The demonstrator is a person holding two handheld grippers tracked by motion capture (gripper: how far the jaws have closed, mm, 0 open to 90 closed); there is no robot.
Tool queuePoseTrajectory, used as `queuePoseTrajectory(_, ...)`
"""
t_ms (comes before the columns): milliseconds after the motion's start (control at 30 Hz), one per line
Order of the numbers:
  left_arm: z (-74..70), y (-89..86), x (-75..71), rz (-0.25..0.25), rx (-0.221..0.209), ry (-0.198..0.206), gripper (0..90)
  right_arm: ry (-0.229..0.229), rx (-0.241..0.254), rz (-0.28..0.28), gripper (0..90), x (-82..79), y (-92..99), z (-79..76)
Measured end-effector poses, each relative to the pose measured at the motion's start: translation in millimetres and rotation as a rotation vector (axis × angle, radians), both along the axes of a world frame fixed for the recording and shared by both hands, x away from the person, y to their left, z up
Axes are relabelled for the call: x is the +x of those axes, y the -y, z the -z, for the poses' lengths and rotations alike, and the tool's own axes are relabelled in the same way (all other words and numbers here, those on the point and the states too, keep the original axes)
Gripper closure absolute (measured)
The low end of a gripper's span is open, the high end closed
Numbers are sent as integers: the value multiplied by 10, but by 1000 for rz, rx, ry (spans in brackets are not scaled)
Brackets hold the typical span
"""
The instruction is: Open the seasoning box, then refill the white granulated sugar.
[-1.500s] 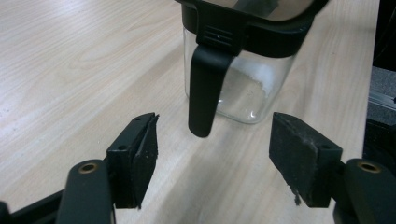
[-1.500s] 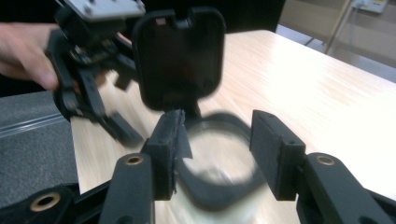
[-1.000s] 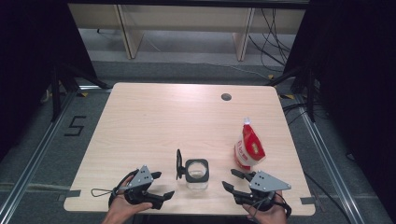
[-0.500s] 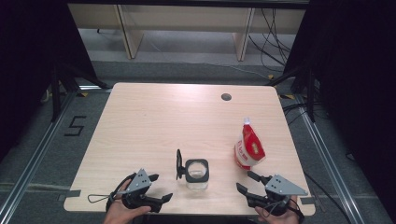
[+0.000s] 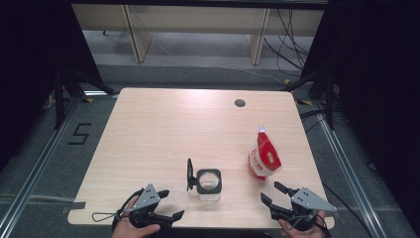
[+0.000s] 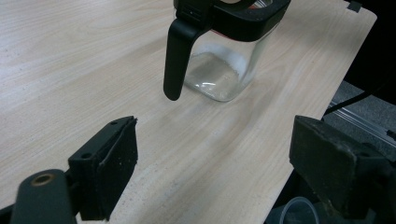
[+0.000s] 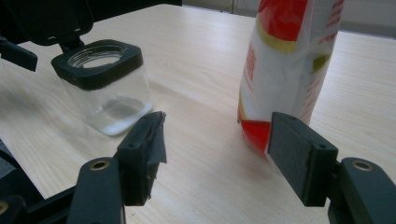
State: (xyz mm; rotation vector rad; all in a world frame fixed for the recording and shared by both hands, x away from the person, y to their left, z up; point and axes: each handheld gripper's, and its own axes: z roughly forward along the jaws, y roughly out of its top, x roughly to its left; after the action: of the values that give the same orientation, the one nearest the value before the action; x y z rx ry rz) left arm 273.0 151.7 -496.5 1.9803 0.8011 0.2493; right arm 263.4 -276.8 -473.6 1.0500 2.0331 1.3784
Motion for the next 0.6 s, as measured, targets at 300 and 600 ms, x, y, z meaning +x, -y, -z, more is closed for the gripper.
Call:
queuePoseTrajectory(300,3,5,-46,-20,17,1,151,-2,4,59,309,51,68,18)
queuePoseTrajectory(600,33,44,-50,-17,11,-9,155,-24,13,111,221,216,32,68)
